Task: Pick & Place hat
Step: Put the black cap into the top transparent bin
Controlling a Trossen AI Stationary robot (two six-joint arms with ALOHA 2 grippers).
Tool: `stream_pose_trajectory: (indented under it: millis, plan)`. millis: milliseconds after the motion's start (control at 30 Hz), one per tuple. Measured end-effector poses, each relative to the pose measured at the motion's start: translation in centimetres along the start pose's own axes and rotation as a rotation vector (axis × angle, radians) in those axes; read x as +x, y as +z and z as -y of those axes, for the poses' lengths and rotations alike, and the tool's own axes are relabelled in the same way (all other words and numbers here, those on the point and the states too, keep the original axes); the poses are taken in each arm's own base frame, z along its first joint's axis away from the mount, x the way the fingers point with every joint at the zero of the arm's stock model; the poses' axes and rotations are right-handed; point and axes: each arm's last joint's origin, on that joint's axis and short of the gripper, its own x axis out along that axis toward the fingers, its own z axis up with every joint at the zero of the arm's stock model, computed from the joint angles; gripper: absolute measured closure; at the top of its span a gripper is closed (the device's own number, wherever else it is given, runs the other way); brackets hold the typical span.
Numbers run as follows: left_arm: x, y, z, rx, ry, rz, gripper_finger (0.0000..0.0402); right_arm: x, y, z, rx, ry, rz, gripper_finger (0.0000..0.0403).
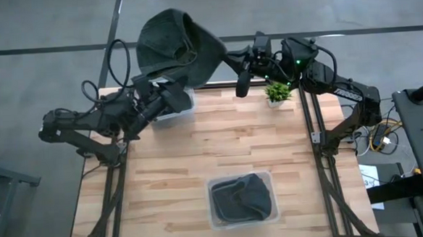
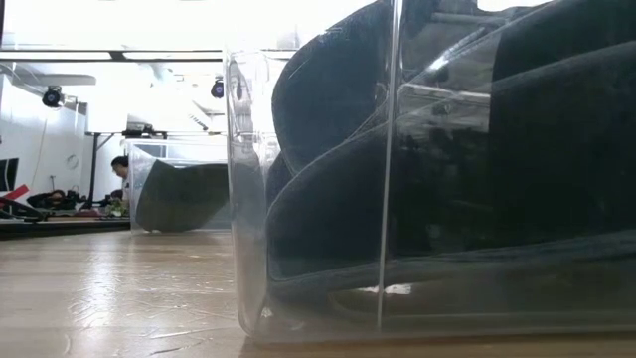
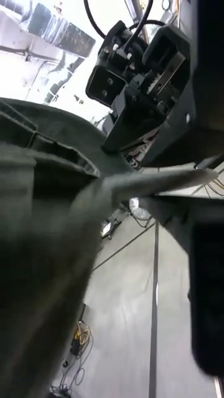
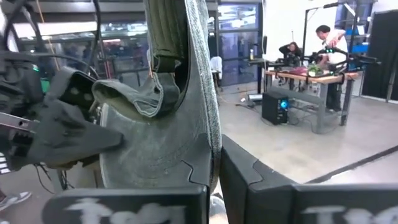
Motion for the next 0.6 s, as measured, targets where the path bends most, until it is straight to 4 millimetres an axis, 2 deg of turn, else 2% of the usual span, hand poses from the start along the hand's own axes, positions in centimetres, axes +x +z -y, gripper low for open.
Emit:
stream_pose_trajectory:
  millis: [133,333,467,600]
  plan:
    - [-0.1,0.2,0.0,-0.004,-0.013,-0.002,0.0389,0.0,0.3,-0.1,-0.012,0.012,0.027,0.0387]
    - [-0.4,0.9,0.0,-0.023,-0.042,-0.003,0.0396,-0.1,0.3,-0.1,-0.04,0.018,0.03,0.0365]
    - [-1.4,2.7,-0.2,-0.072,-0.088,0.01,0.0397,-0.4,0.3,0.0,-0.04,0.009,0.009,0.0318]
    - [-2.6,4.6,-0.4,-0.111,-0.122,0.033,0.0398,-1.2,0.5,0.5,-0.046,-0.11,-0.01,0.0246]
